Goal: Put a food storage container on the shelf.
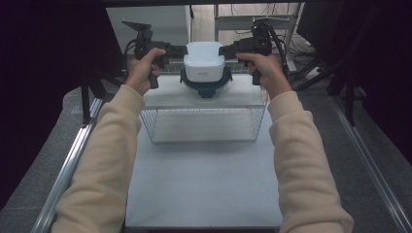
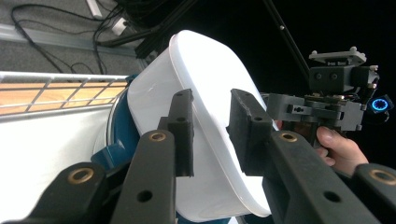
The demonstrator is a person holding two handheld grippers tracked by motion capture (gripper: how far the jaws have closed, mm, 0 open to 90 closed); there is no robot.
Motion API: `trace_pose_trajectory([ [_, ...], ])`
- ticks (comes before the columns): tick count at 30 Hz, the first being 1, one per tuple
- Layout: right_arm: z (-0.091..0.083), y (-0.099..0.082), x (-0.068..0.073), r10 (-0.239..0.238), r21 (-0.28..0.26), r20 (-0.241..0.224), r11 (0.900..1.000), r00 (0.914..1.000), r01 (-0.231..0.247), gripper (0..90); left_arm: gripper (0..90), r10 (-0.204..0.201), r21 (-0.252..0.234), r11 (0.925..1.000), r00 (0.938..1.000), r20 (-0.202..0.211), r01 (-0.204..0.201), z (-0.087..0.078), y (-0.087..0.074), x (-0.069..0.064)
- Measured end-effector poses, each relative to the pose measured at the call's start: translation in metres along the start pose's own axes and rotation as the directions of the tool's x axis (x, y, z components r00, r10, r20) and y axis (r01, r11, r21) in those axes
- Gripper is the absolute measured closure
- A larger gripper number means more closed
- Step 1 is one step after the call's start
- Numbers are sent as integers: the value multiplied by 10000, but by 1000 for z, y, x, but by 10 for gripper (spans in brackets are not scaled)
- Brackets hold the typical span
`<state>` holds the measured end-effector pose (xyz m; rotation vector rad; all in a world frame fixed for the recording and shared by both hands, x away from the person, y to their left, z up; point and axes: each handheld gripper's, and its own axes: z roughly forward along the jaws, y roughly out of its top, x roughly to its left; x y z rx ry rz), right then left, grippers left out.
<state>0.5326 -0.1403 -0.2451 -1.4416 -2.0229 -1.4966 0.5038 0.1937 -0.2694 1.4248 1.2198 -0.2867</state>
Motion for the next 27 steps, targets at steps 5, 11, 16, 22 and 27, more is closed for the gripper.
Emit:
trace_pose_trajectory([
  [5,0,-2,2,-148,-235,150,9996,9998,151,629,691,77,5,10000,9999,84,-77,0,-3,0],
  [11,0,-3,6,-384,-257,314,9989,9988,393,579,637,274,107,9996,9996,-35,-274,0,-5,-3],
  [16,-11,-6,15,-1203,-854,557,9885,9912,1247,419,396,1232,-348,9915,9900,-683,-1257,-7,-9,-15],
  [22,-33,-22,28,-2462,-1194,831,9596,9657,2549,285,280,2359,-537,9687,9663,-1033,-2422,-30,-22,-31],
  [27,-53,-47,32,-3530,-1256,1008,9229,9302,3639,251,260,3120,-619,9446,9405,-1346,-3222,-45,-39,-37],
])
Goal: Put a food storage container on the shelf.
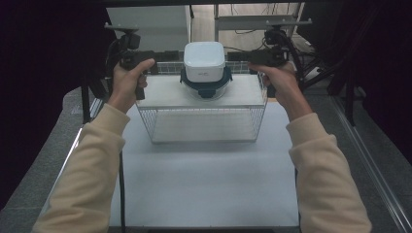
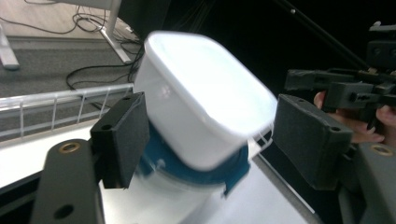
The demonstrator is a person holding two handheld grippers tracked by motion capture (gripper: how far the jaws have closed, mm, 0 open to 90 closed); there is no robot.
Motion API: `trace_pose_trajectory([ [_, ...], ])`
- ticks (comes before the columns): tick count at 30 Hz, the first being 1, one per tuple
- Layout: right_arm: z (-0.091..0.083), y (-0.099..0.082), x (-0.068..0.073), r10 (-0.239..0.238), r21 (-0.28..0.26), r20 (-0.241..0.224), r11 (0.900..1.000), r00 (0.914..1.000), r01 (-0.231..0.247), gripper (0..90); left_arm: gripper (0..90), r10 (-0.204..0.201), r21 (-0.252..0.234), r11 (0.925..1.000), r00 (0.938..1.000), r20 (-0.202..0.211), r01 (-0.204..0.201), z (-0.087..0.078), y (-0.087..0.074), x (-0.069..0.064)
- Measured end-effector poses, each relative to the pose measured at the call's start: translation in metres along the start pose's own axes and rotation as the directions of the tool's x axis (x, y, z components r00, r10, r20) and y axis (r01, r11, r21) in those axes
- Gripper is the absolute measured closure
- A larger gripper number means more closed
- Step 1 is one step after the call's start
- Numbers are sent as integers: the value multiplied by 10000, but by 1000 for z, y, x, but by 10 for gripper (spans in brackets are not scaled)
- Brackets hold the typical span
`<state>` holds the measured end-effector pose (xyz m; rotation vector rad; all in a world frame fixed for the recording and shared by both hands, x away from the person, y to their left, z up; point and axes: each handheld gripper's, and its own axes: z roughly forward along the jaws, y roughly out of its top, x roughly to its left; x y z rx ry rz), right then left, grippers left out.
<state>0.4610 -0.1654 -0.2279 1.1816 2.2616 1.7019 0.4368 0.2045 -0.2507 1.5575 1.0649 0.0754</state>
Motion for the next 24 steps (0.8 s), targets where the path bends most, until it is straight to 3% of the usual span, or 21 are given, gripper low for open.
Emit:
trace_pose_trajectory([
  [1,-4,-6,1,-208,5,50,9998,9998,208,248,258,280,-17,9996,9996,-81,-280,-6,-11,-2],
  [6,-22,-40,3,-1084,321,454,9937,9931,1070,242,267,833,50,9965,9942,-682,-832,-21,-47,-6],
  [8,-28,-56,2,-1325,361,572,9908,9895,1306,241,267,861,92,9963,9938,-710,-857,-24,-55,-6],
  [9,-31,-61,2,-1410,337,611,9897,9881,1391,241,266,941,181,9955,9928,-737,-930,-27,-69,-6],
  [10,-31,-61,2,-1410,337,611,9897,9881,1391,241,266,941,181,9955,9928,-737,-930,-27,-69,-6],
  [11,-38,-78,2,-1604,315,676,9868,9847,1586,241,267,1087,196,9940,9904,-849,-1074,-33,-86,-8],
  [12,-41,-85,2,-1684,291,693,9856,9833,1668,241,267,1193,251,9927,9891,-863,-1176,-35,-94,-9],
  [15,-47,-107,1,-1847,316,843,9827,9792,1827,241,267,1481,402,9887,9835,-1035,-1447,-39,-114,-10],
  [16,-49,-115,1,-1890,401,865,9817,9782,1862,239,267,1481,402,9887,9835,-1035,-1447,-39,-114,-10],
  [17,-49,-115,1,-1890,401,865,9817,9782,1862,239,267,1599,434,9868,9813,-1072,-1560,-40,-122,-11],
  [19,-54,-143,-3,-1988,490,998,9796,9750,1947,239,267,1789,764,9822,9781,-1065,-1714,-41,-143,-11],
  [20,-54,-143,-3,-1988,490,998,9796,9750,1947,239,267,1789,764,9822,9781,-1065,-1714,-41,-143,-11],
  [22,-56,-167,-9,-1764,643,973,9832,9795,1707,239,265,1887,1063,9783,9764,-1048,-1777,-40,-161,-10],
  [24,-57,-173,-11,-1791,693,988,9825,9789,1727,239,265,1840,1076,9790,9775,-1027,-1730,-39,-167,-10],
])
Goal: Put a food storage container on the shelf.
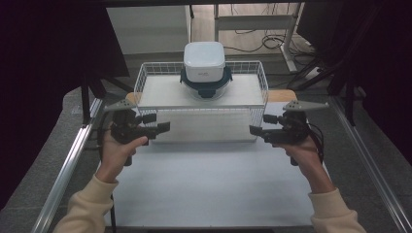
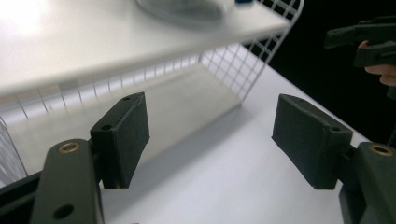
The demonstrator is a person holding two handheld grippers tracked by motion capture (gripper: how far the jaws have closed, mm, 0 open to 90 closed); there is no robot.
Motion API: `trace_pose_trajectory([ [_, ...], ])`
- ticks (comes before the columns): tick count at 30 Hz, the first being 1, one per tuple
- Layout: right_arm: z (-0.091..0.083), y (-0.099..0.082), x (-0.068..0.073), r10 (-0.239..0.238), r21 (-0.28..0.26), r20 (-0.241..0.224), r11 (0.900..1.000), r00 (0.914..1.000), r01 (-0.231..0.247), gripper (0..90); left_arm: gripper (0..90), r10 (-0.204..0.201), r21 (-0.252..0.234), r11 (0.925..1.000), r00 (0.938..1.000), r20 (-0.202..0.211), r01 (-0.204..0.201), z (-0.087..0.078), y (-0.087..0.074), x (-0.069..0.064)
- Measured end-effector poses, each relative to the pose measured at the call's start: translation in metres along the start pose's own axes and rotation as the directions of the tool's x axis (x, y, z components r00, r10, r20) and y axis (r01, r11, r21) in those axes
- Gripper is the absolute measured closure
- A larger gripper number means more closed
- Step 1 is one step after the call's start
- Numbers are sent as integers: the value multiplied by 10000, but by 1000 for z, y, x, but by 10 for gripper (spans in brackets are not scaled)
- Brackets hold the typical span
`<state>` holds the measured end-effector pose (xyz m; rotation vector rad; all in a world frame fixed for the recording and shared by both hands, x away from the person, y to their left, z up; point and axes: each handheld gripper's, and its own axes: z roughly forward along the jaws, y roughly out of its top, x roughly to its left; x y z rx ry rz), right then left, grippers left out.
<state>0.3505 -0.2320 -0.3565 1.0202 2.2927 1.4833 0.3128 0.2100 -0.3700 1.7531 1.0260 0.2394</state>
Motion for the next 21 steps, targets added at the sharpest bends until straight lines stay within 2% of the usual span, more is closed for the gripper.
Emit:
trace_pose_trajectory([
  [1,1,-16,-1,74,83,106,9999,9999,-75,239,264,55,233,9997,10000,-40,-54,4,-12,-1],
  [3,3,-28,-2,98,177,182,9998,9998,-102,239,265,12,434,9991,9999,-112,-7,8,-25,0],
  [7,10,-51,-2,348,444,41,9984,9994,-349,239,262,-68,964,9953,9992,-383,104,18,-48,5],
  [8,12,-57,-1,394,545,2,9977,9992,-394,238,263,-68,964,9953,9992,-383,104,18,-48,5],
  [9,15,-63,-1,412,704,-46,9967,9991,-408,236,263,-124,1169,9930,9988,-472,179,21,-58,7],
  [12,22,-78,-1,471,908,-36,9948,9989,-466,235,262,-129,1317,9911,9981,-597,207,23,-67,10],
  [14,28,-88,-2,466,1302,-7,9904,9989,-461,230,260,-238,1475,9885,9971,-723,343,26,-80,14],
  [21,36,-109,-4,554,1587,48,9858,9985,-554,228,257,-266,2038,9779,9947,-993,465,35,-101,20],
])
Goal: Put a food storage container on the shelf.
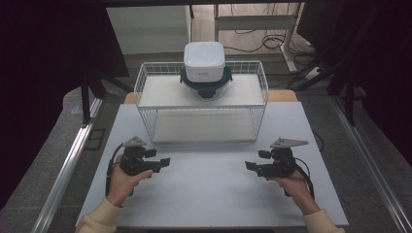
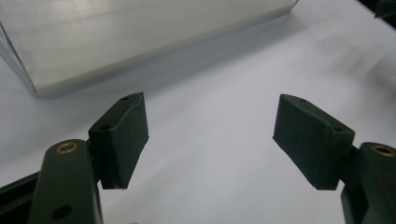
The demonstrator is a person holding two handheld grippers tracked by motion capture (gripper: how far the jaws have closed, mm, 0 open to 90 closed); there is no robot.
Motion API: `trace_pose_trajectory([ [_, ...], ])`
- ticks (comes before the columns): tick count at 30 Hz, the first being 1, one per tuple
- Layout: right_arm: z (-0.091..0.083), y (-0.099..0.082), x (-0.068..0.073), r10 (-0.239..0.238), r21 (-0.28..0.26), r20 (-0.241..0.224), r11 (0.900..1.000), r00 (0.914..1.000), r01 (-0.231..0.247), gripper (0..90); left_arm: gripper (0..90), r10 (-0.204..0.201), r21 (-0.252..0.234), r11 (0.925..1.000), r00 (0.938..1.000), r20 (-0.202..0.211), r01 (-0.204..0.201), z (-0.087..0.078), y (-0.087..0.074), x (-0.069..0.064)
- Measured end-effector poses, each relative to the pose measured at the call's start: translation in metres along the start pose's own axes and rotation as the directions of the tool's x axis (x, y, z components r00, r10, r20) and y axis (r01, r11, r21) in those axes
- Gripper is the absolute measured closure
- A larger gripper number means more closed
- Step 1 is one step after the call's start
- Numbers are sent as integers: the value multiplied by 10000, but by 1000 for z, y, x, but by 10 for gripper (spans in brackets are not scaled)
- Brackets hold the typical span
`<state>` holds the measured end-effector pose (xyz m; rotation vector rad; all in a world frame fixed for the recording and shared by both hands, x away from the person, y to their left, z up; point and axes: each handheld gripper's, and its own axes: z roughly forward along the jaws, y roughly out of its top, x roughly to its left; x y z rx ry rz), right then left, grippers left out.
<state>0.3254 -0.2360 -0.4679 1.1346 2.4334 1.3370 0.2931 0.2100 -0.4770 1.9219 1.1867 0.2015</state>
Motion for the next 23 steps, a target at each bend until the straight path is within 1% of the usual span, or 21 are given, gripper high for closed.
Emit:
trace_pose_trajectory([
  [2,1,-1,0,50,-23,36,10000,10000,-50,228,248,130,248,9996,9999,-56,-128,3,-1,-1],
  [5,0,-1,0,55,-65,2,10000,10000,-55,228,247,204,184,9996,9997,-113,-202,3,-1,-3],
  [7,-1,-1,-1,10,-143,41,9999,10000,-9,228,247,149,156,9998,9999,-55,-148,3,-1,-3],
  [13,-3,0,-2,-8,-313,99,9995,10000,11,227,246,157,136,9998,9998,-140,-155,2,-2,-2],
  [16,-4,0,-2,-98,-310,152,9995,9998,102,227,246,146,140,9998,9998,-117,-144,2,-2,-2],
  [20,-6,1,-3,-61,-453,158,9990,9999,68,227,243,136,199,9997,9999,-94,-134,4,-2,-2],
  [23,-7,1,-4,-125,-550,211,9984,9997,136,226,241,90,200,9998,9999,-93,-88,5,-1,-2],
])
